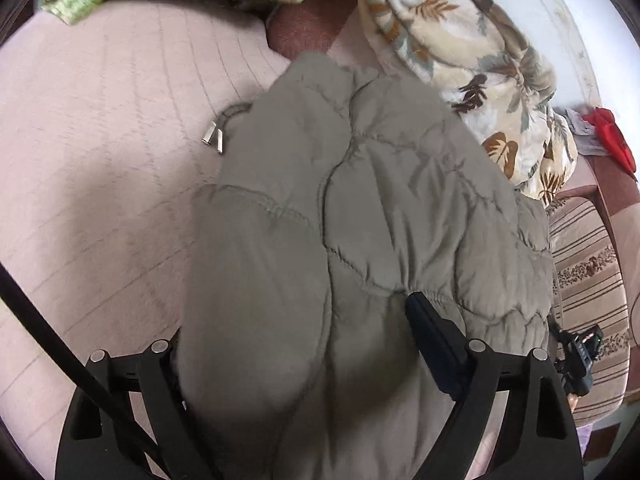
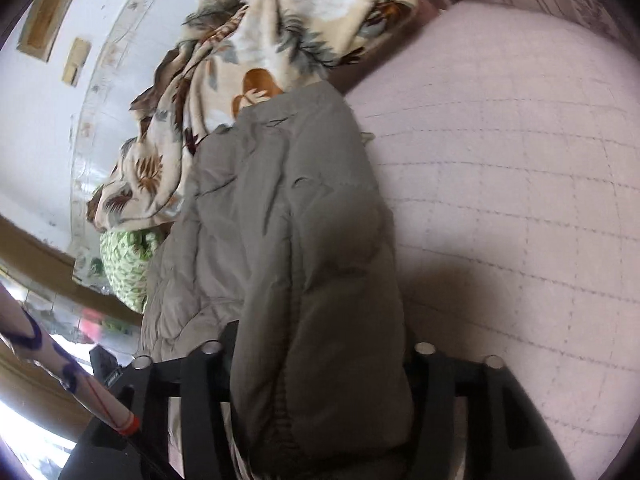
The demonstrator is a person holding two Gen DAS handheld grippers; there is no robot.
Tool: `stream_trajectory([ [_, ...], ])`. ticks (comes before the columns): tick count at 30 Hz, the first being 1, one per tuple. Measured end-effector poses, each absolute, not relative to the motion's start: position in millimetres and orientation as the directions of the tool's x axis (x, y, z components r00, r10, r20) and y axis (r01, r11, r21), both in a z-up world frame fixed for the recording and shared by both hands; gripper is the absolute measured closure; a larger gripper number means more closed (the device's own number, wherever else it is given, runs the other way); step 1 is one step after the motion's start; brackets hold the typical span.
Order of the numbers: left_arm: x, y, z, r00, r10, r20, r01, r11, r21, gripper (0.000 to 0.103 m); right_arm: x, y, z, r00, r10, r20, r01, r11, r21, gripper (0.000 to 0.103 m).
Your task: Fold large clothes
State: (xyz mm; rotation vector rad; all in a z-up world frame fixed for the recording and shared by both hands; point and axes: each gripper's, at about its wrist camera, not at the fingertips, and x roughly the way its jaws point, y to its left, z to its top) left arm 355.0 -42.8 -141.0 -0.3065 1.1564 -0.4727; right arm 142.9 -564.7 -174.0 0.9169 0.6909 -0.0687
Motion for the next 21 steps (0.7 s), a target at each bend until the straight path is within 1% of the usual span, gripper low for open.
stream_trajectory([
  [3,333,-30,-114,0.370,-0.494,-0.787,0.218,0.869,-0.443,0.016,126,-579,-159,0.809,0.124,-0.574,0.394,0.610,0.687,0.041],
  [4,327,-27,-106,0.389,-0.474,-0.790,0.219,0.881,-0.420,0.016,115,-586,-151,0.818,0.054,-0.573,0.434,0.597,0.675,0.041],
  [6,314,-24,-91,0.437,-0.419,-0.796,0.223,0.907,-0.356,0.016,90,-596,-138,0.822,-0.073,-0.564,0.495,0.582,0.645,0.040],
  [8,295,-23,-74,0.508,-0.341,-0.791,0.221,0.939,-0.263,0.016,76,-591,-119,0.816,-0.183,-0.548,0.534,0.601,0.594,0.039],
  [12,259,-30,-53,0.645,-0.190,-0.740,0.188,0.978,-0.087,0.016,74,-547,-84,0.855,-0.185,-0.485,0.447,0.739,0.505,0.040],
  [14,244,-36,-48,0.689,-0.140,-0.711,0.171,0.985,-0.029,0.016,83,-516,-77,0.867,-0.144,-0.478,0.380,0.811,0.444,0.041],
  [15,235,-39,-46,0.713,-0.114,-0.692,0.159,0.987,0.002,0.016,90,-499,-79,0.870,-0.090,-0.484,0.327,0.842,0.430,0.041],
  [16,228,-41,-44,0.732,-0.093,-0.675,0.149,0.989,0.026,0.016,97,-490,-82,0.867,-0.060,-0.494,0.301,0.853,0.425,0.041],
  [18,212,-45,-40,0.766,-0.055,-0.641,0.129,0.989,0.069,0.016,114,-473,-97,0.839,-0.018,-0.544,0.273,0.878,0.393,0.041],
  [20,193,-47,-35,0.808,-0.020,-0.589,0.103,0.989,0.107,0.016,131,-467,-120,0.782,-0.030,-0.622,0.298,0.895,0.331,0.041],
  [21,183,-47,-32,0.829,-0.004,-0.559,0.086,0.989,0.121,0.016,139,-468,-133,0.745,-0.080,-0.662,0.339,0.900,0.273,0.044],
])
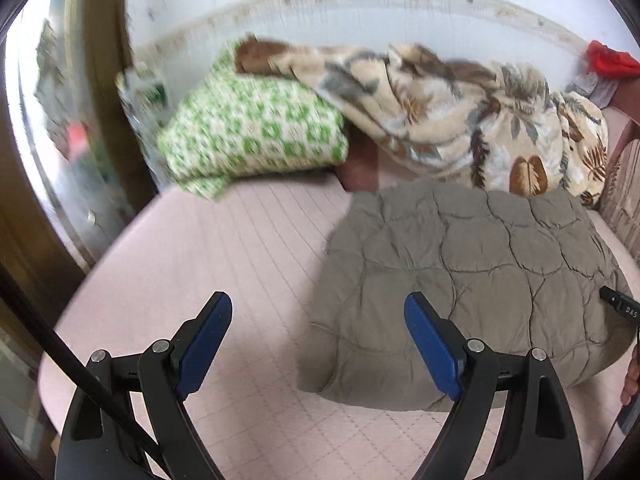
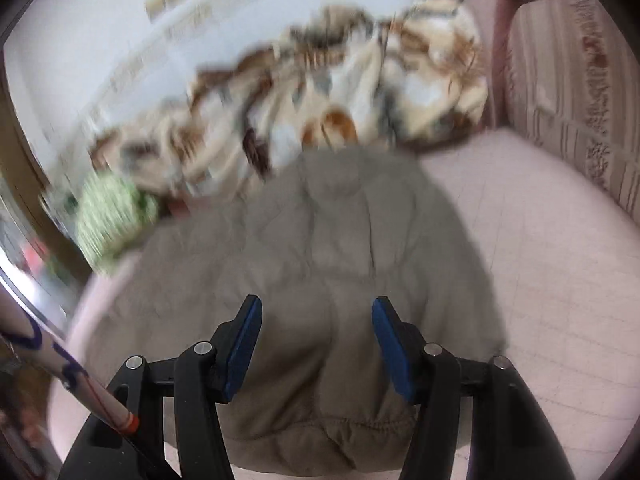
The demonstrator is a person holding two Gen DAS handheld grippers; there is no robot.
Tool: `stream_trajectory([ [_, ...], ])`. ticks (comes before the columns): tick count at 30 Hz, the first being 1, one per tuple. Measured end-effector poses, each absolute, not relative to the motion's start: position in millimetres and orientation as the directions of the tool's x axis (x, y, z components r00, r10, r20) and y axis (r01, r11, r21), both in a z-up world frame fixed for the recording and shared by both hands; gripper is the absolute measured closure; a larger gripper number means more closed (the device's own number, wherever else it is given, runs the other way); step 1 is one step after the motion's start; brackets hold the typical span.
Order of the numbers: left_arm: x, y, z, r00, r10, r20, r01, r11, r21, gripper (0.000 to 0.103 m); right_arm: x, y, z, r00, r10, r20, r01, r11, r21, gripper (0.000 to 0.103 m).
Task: Fold large clothes
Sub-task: 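Open both grippers and pull them back from the folded coat bundle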
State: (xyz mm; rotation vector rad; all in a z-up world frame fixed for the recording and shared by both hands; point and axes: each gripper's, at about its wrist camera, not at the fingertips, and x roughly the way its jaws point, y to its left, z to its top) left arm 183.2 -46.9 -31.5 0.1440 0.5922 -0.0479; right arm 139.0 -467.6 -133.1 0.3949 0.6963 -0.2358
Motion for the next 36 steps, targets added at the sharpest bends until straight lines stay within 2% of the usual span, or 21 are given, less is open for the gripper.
stream_trajectory([
  [3,149,-44,-19,0.895,0.035,-0.446,0.031,0.989,0.141,0.015,144,-465,-141,0.722,-0.196,-0.664,0.383,0.912,0.148,0.045],
  [5,132,-40,-13,0.909,0.041,-0.415,0.012,0.992,0.124,0.012,136,-466,-132,0.730,-0.228,-0.644,0.407,0.903,0.141,0.045],
  [10,103,-28,-2,0.873,-0.041,-0.487,0.067,0.997,0.037,0.012,95,-460,-102,0.760,-0.311,-0.571,0.476,0.865,0.162,0.043],
  [14,67,-23,9,0.891,-0.030,-0.452,0.049,0.998,0.031,0.012,55,-438,-70,0.803,-0.337,-0.492,0.484,0.850,0.209,0.041],
  [15,57,-22,12,0.895,-0.024,-0.446,0.047,0.998,0.041,0.012,42,-430,-64,0.814,-0.338,-0.473,0.482,0.847,0.225,0.037],
  [18,36,-17,12,0.890,-0.053,-0.453,0.076,0.997,0.032,0.012,6,-404,-59,0.828,-0.336,-0.449,0.471,0.851,0.233,0.034],
  [21,19,-9,0,0.856,-0.117,-0.504,0.116,0.993,-0.034,0.012,-29,-374,-70,0.823,-0.323,-0.468,0.463,0.858,0.221,0.032],
  [25,-1,0,-27,0.801,-0.154,-0.579,0.115,0.988,-0.105,0.012,-66,-334,-109,0.782,-0.271,-0.561,0.462,0.857,0.229,0.029],
  [29,-25,-5,-41,0.772,-0.153,-0.617,0.129,0.988,-0.084,0.012,-81,-302,-144,0.717,-0.250,-0.651,0.452,0.877,0.161,0.029],
  [31,-38,-11,-44,0.784,-0.135,-0.606,0.134,0.990,-0.047,0.012,-84,-294,-149,0.712,-0.261,-0.652,0.442,0.888,0.127,0.029],
  [36,-50,-28,-51,0.770,-0.120,-0.627,0.146,0.989,-0.010,0.012,-90,-273,-142,0.733,-0.371,-0.570,0.447,0.895,-0.009,0.025],
])
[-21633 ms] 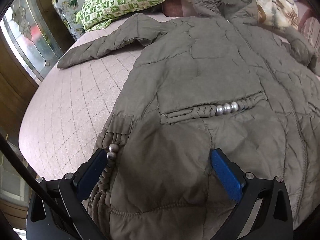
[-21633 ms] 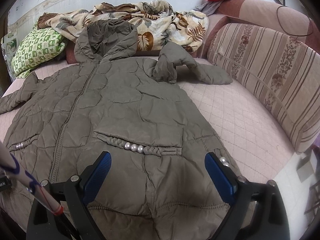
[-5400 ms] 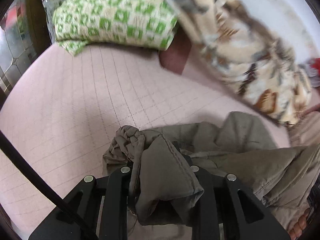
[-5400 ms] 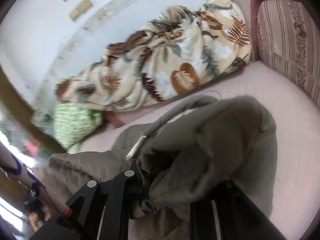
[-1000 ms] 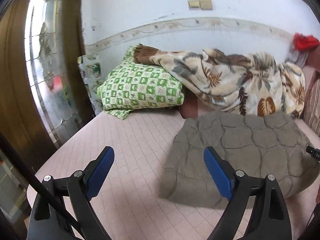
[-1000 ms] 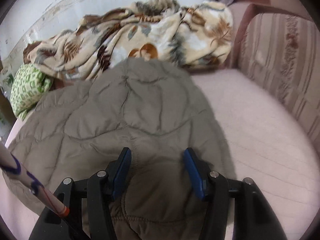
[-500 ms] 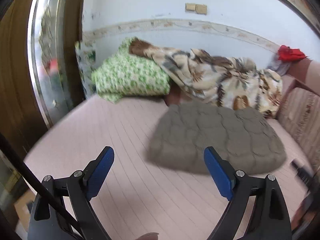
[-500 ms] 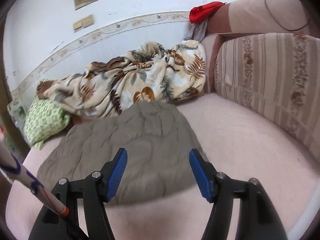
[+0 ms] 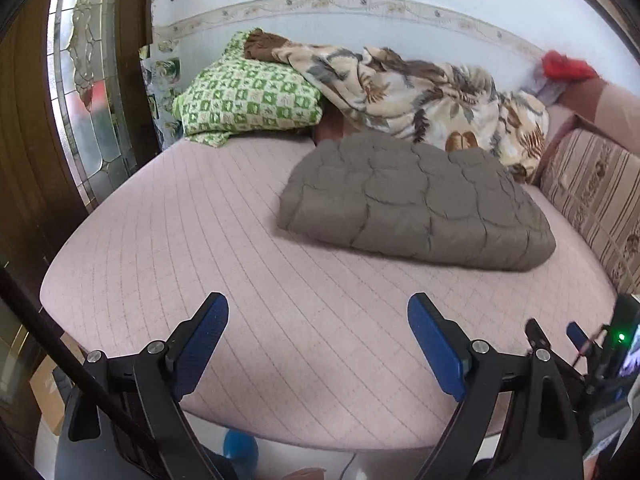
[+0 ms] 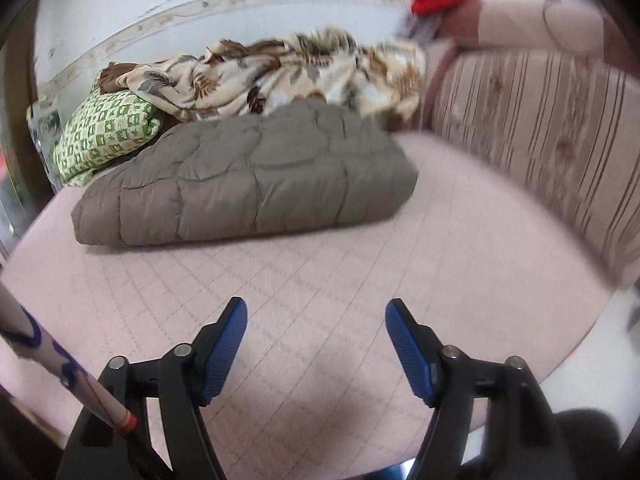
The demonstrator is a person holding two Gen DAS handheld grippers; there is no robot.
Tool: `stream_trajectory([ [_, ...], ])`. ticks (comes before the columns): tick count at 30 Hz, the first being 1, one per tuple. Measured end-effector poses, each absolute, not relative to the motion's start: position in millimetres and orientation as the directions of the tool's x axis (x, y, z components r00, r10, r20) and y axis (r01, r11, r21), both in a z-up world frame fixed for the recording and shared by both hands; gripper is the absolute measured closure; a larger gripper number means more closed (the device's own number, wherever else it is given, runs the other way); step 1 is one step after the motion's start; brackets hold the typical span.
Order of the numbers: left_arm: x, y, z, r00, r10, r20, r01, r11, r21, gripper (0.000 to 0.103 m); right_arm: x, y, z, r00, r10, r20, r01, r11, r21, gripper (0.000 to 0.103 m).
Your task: Fold large clothes
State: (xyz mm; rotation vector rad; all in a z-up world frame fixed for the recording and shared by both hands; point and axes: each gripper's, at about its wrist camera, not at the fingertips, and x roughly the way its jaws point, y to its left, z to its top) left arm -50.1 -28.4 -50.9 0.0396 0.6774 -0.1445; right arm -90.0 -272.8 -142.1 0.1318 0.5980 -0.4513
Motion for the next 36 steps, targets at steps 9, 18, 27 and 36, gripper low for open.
stream_trajectory([
  [9,-49,-42,-65,0.710,-0.170,-0.683,0.189,0.981,-0.047,0.012,-77,-268,-153,0.696,-0.389,-0.604,0.449,0.892,-0.056,0.025],
  [18,-39,-56,-85,0.707,-0.181,-0.683,0.223,0.974,-0.027,0.012,-71,-265,-157,0.703,-0.354,-0.616,0.418,0.907,-0.043,0.025],
  [27,-23,-73,-104,0.674,-0.129,-0.727,0.236,0.971,0.047,0.012,-59,-268,-157,0.698,-0.364,-0.617,0.435,0.900,-0.039,0.021],
  [36,-17,-84,-120,0.629,-0.113,-0.769,0.259,0.963,0.070,0.012,-52,-282,-164,0.659,-0.358,-0.661,0.468,0.884,-0.012,0.021],
])
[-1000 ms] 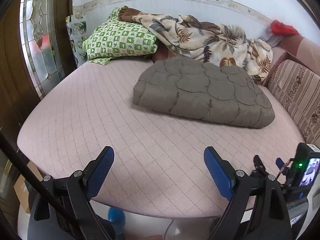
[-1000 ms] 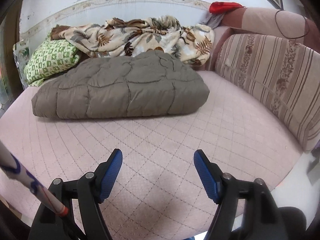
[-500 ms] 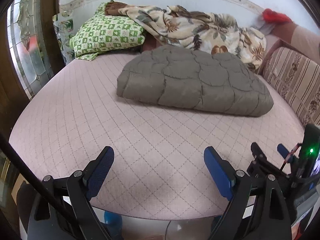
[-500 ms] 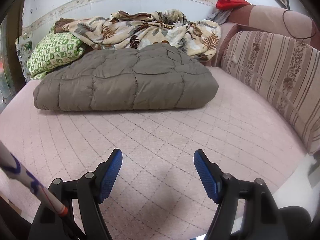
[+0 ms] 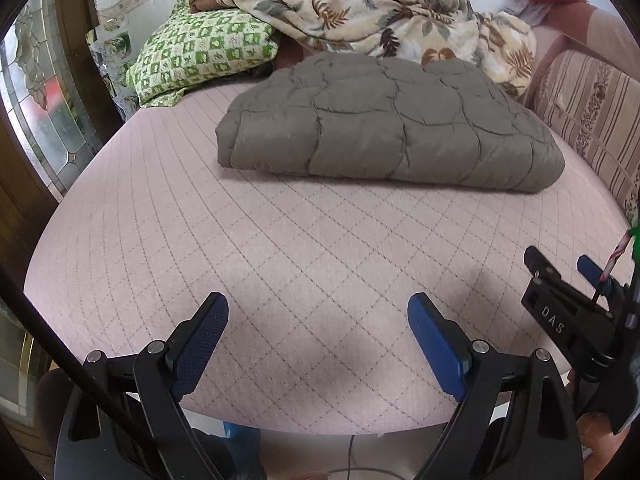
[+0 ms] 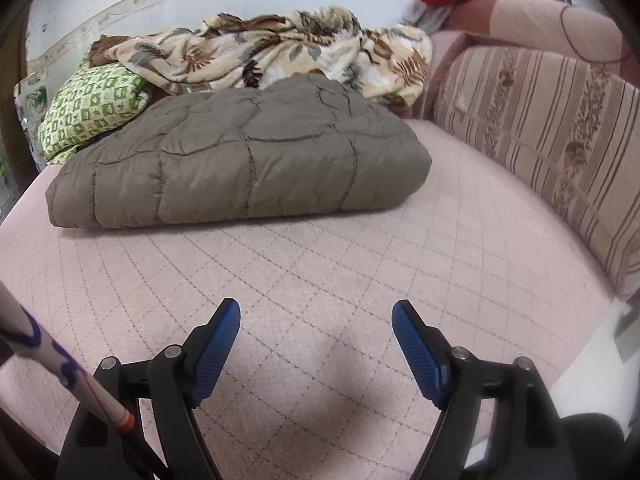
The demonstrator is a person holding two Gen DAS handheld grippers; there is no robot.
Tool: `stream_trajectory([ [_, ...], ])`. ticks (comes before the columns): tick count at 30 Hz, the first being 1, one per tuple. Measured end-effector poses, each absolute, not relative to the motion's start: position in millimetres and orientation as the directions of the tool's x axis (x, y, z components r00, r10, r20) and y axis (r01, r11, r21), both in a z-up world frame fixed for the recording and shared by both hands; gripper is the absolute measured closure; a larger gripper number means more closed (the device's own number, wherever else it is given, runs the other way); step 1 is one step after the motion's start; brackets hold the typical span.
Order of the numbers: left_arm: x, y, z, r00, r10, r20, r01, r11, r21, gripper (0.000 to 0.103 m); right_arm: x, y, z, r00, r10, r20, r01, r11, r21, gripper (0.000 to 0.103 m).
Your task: Fold large clothes
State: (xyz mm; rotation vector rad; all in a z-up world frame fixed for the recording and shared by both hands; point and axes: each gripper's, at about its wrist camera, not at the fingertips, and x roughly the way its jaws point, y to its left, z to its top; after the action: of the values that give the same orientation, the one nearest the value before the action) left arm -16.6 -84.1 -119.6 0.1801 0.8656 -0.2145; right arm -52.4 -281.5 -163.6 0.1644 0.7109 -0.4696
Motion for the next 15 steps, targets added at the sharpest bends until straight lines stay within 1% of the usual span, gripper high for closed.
stream_trajectory([
  [6,-17.0,-84.7,-124.2,0.603,-0.125,-0.788,0.264,0.963,0.049,0.012,-54.4,-277.7,-161.4,0.665,-0.380,-0.643,0.468,0.883,-0.038,0.020],
  [15,-21.1,-83.2,-121.1,0.608,-0.133,-0.783,0.268,0.962,0.044,0.012,-55.0,-278.8,-161.1,0.660,-0.391,-0.641,0.476,0.879,-0.045,0.020],
])
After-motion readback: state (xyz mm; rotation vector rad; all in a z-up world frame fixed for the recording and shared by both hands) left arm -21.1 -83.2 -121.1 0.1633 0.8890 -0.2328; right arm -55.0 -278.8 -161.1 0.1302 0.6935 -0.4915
